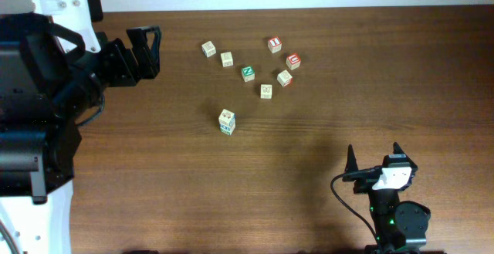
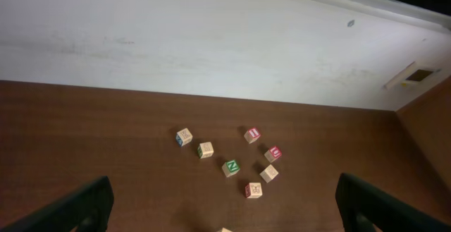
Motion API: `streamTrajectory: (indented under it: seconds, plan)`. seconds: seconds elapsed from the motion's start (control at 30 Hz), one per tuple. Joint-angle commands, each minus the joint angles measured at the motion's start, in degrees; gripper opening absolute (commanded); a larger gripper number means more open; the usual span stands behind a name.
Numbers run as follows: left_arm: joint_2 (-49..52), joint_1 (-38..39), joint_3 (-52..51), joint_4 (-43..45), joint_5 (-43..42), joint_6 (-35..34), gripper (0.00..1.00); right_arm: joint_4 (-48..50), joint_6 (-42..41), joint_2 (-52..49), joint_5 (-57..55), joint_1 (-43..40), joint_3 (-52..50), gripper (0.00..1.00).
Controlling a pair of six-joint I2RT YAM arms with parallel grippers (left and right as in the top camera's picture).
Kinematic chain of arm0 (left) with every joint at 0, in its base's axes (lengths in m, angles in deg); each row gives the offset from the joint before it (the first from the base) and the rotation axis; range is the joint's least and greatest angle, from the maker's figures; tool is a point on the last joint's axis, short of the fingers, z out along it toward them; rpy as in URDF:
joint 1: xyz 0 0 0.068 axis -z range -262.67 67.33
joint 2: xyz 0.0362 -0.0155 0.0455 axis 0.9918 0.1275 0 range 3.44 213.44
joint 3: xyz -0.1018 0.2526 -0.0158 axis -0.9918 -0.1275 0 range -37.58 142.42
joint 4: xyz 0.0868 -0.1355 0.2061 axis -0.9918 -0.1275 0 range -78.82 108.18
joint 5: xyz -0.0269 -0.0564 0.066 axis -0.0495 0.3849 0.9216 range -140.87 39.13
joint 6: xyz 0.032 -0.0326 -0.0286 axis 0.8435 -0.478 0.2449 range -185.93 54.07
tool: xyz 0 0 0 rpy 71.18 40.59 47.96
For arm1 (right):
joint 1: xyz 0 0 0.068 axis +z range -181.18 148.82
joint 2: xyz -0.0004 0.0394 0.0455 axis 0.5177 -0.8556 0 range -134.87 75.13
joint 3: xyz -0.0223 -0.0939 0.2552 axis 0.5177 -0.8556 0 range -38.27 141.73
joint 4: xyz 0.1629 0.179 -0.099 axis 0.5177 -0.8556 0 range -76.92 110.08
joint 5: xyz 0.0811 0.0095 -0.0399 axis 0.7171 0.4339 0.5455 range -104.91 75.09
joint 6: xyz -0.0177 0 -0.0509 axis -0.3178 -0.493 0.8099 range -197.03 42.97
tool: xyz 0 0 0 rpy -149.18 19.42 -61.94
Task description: Rotate 3 blocks
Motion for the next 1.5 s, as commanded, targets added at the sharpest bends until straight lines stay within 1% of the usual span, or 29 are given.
streamTrajectory:
  seconds: [0.0,0.2,0.23,0.3,0.33,0.37,0.4,0.47,0.5,0.53,0.57,0.6,0.63,0.67,0.73,0.77,0.83,0.87,0.93,1.47]
  plan:
    - [-0.31,-0.17,0.0,0.07,-0.44,1.14,0.99,0.2,-0.2,0.55,-1.14,-0.33,-0.72,0.98]
    - [-0.31,-0.17,0.02,0.07,-0.46,1.11,0.99,0.2,-0.22,0.55,-1.14,-0.33,-0.72,0.98]
    - [-0.31,-0.17,0.0,-1.27,0.46,2.12,0.99,0.2,-0.22,0.55,-1.14,-0.33,-0.72,0.98]
    - [-0.11,-0.2,-0.28,-5.99,9.44,4.48,0.99,0.2,-0.2,0.55,-1.14,-0.33,-0.72,0.98]
    - [-0.42,-0.2,-1.66,-6.49,10.62,6.67,0.99,0.2,-0.2,0.55,-1.14,-0.33,-0.72,0.98]
    - [-2.36,-0.17,-5.73,-5.66,10.58,11.08,0.99,0.2,-0.2,0.55,-1.14,-0.33,-0.72,0.98]
    - [-6.08,-0.2,-13.7,-0.37,10.58,14.03,0.99,0.2,-0.2,0.55,-1.14,-0.33,-0.72,0.98]
    - [-12.87,-0.2,-28.22,11.91,10.56,16.39,0.99,0.2,-0.22,0.55,-1.14,-0.33,-0.72,0.98]
    - [-18.18,-0.2,-39.04,21.16,10.58,17.18,0.99,0.2,-0.22,0.55,-1.14,-0.33,-0.72,0.98]
    - [-22.91,-0.2,-47.34,28.55,10.58,18.67,0.99,0.2,-0.2,0.55,-1.14,-0.33,-0.72,0.98]
    - [-28.52,-0.2,-56.89,36.57,10.6,20.7,0.99,0.2,-0.22,0.55,-1.14,-0.33,-0.72,0.98]
    - [-36.57,-0.17,-69.0,46.4,10.62,23.02,0.99,0.2,-0.22,0.55,-1.14,-0.33,-0.72,0.98]
    - [-43.1,-0.17,-77.68,51.78,10.71,25.46,0.99,0.2,-0.22,0.55,-1.14,-0.33,-0.72,0.98]
    - [-47.23,-0.17,-82.29,54.16,11.47,26.23,0.99,0.2,-0.22,0.55,-1.14,-0.33,-0.72,0.98]
    - [-58.97,-0.13,-93.72,56.33,18.21,26.77,0.99,0.2,-0.22,0.55,-1.14,-0.33,-0.72,0.98]
    - [-61.61,-0.13,-96.45,57.18,19.17,28.26,0.99,0.2,-0.22,0.55,-1.14,-0.33,-0.72,0.98]
    - [-67.65,-0.13,-104.15,61.96,19.17,32.22,0.99,0.2,-0.2,0.55,-1.14,-0.33,-0.72,0.98]
    - [-69.72,-0.13,-105.46,60.13,19.21,32.68,0.99,0.2,-0.22,0.55,-1.14,-0.33,-0.72,0.98]
    - [-74.2,-0.17,-105.37,52.09,20.39,34.6,0.99,0.2,-0.2,0.55,-1.14,-0.33,-0.72,0.98]
    - [-74.03,-0.13,-105.35,52.13,20.22,34.56,0.99,0.2,-0.22,0.55,-1.14,-0.33,-0.72,0.98]
